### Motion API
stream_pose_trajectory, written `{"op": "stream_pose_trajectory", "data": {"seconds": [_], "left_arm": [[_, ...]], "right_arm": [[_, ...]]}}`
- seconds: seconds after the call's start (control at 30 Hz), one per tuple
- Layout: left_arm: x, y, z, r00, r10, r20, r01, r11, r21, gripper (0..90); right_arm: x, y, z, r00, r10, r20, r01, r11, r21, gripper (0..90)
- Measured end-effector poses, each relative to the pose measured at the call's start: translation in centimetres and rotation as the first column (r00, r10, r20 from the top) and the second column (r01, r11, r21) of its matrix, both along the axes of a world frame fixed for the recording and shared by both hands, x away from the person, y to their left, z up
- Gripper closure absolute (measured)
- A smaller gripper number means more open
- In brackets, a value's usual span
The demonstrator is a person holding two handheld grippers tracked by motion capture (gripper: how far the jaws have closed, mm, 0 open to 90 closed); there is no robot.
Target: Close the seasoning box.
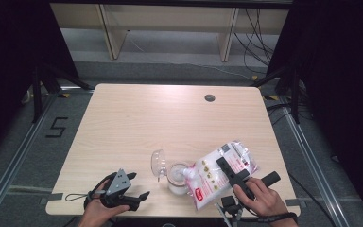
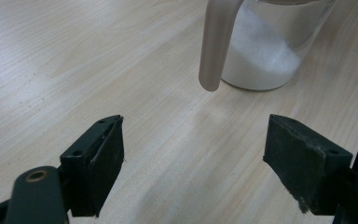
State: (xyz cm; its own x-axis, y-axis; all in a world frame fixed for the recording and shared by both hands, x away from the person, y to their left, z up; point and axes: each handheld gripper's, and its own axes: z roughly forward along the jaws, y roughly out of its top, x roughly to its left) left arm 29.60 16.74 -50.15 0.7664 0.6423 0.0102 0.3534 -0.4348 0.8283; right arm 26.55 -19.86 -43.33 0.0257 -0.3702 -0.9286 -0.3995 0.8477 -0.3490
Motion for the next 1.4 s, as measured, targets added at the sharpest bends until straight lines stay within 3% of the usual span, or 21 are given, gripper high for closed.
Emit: {"op": "stream_pose_trajectory", "data": {"seconds": [0.8,0.93,1.03,1.2,1.23,1.27,1.4], "left_arm": [[0.10,0.07,0.03,0.9999,-0.012,0.008,0.012,0.9999,0.012,19.7],[0.11,0.00,-0.08,1.0000,-0.005,0.008,0.005,0.9999,-0.009,19.7],[0.13,0.16,0.10,0.9999,-0.015,0.002,0.015,0.9997,0.018,19.7],[0.15,0.21,0.06,0.9998,-0.018,0.006,0.018,0.9996,0.020,19.7],[0.04,0.06,-0.03,0.9999,0.000,-0.016,0.000,1.0000,-0.006,19.7],[0.05,0.02,-0.11,1.0000,0.005,-0.007,-0.005,0.9999,-0.014,19.7],[0.04,0.00,-0.12,1.0000,0.006,-0.005,-0.006,0.9998,-0.017,19.8]], "right_arm": [[0.36,-0.16,-0.51,0.9994,-0.031,-0.017,0.030,0.9994,-0.018,69.3],[0.42,-0.14,-0.46,0.9993,-0.032,-0.018,0.031,0.9992,-0.026,69.4],[0.50,-0.17,-0.50,0.9994,-0.029,-0.019,0.028,0.9993,-0.026,69.4],[0.55,-0.17,-0.53,0.9995,-0.026,-0.016,0.026,0.9994,-0.022,69.4],[0.56,-0.17,-0.53,0.9995,-0.027,-0.017,0.026,0.9995,-0.019,69.3],[0.59,-0.18,-0.51,0.9995,-0.026,-0.018,0.026,0.9996,-0.011,69.3],[0.64,-0.15,-0.50,0.9993,-0.032,-0.018,0.031,0.9995,-0.007,69.3]]}}
